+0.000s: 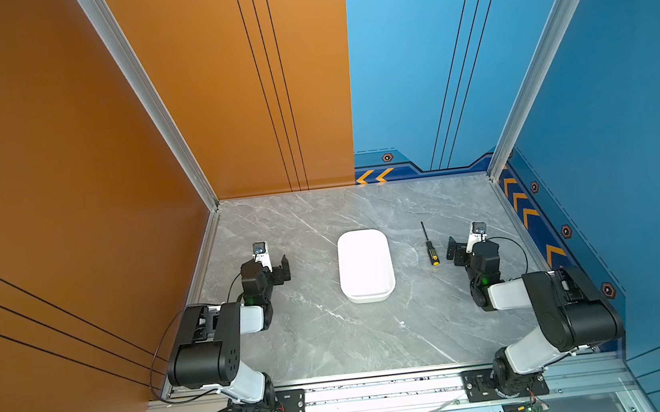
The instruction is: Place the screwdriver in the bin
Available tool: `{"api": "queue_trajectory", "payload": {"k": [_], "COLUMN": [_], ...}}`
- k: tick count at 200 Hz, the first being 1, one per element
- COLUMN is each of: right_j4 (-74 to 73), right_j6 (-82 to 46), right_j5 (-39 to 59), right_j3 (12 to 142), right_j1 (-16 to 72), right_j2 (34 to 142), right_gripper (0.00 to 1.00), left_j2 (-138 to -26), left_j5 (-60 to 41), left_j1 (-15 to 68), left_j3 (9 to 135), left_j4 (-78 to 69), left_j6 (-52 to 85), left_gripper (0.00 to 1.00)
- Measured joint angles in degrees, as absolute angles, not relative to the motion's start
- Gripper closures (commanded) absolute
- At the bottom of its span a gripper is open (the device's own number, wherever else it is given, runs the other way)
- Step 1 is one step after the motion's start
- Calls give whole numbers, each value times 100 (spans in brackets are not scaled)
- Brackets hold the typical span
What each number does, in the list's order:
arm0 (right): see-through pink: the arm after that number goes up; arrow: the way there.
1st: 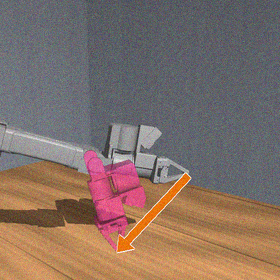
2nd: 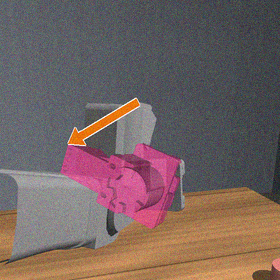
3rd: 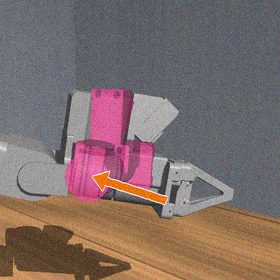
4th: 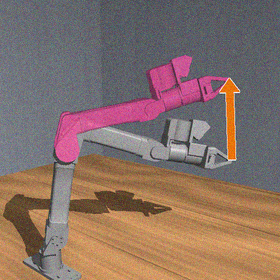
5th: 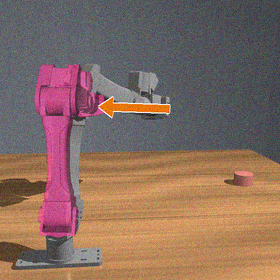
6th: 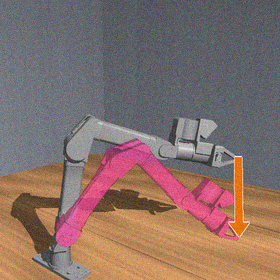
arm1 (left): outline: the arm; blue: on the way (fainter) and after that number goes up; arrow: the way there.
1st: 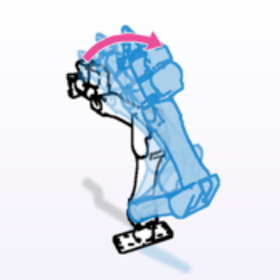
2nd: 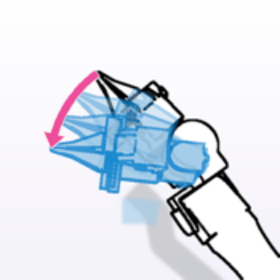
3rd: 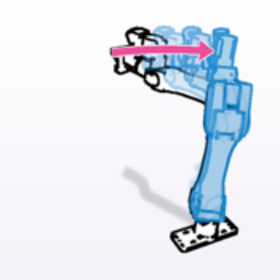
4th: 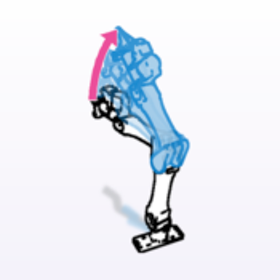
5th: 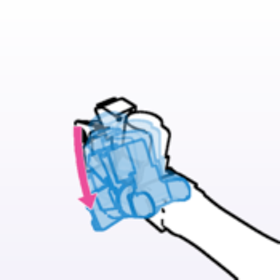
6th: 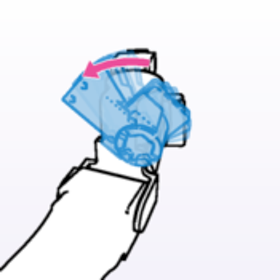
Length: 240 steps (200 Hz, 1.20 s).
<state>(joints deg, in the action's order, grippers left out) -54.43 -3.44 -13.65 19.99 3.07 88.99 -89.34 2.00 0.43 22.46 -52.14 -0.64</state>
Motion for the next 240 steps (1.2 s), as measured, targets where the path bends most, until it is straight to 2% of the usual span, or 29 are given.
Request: {"api": "queue_trajectory", "payload": {"k": [85, 109, 137, 161, 188, 240], "right_j4": [-5266, -4228, -2462, -919, 421, 1896], "right_j6": [-346, -364, -510, -801, -1081, -1328], "right_j5": [-1367, -1367, -1175, -709, -161, 432], "right_j3": [2027, 2346, 3476, 4762, 5736, 6055], "right_j1": [298, 298, 301, 311, 528, 969], "right_j2": [8820, 8215, 7352, 7157, 7404, 8648], "right_gripper": [0, 0, 0, 0, 0, 4], "left_j2": [-8921, -8519, -7620, -7317, -7607, -8888], "left_j5": [167, 64, -154, -770, -1730, -3511], "left_j1": [43, 43, 93, 137, 178, 281], "left_j3": [2246, 2246, 2526, 3120, 3640, 3988], "left_j4": [-5205, -4831, -3835, -3229, -3006, -2648], "left_j6": [-67, -95, -115, 373, 1219, 2390], "left_gripper": [2, 2, 2, 2, 2, 2]}}
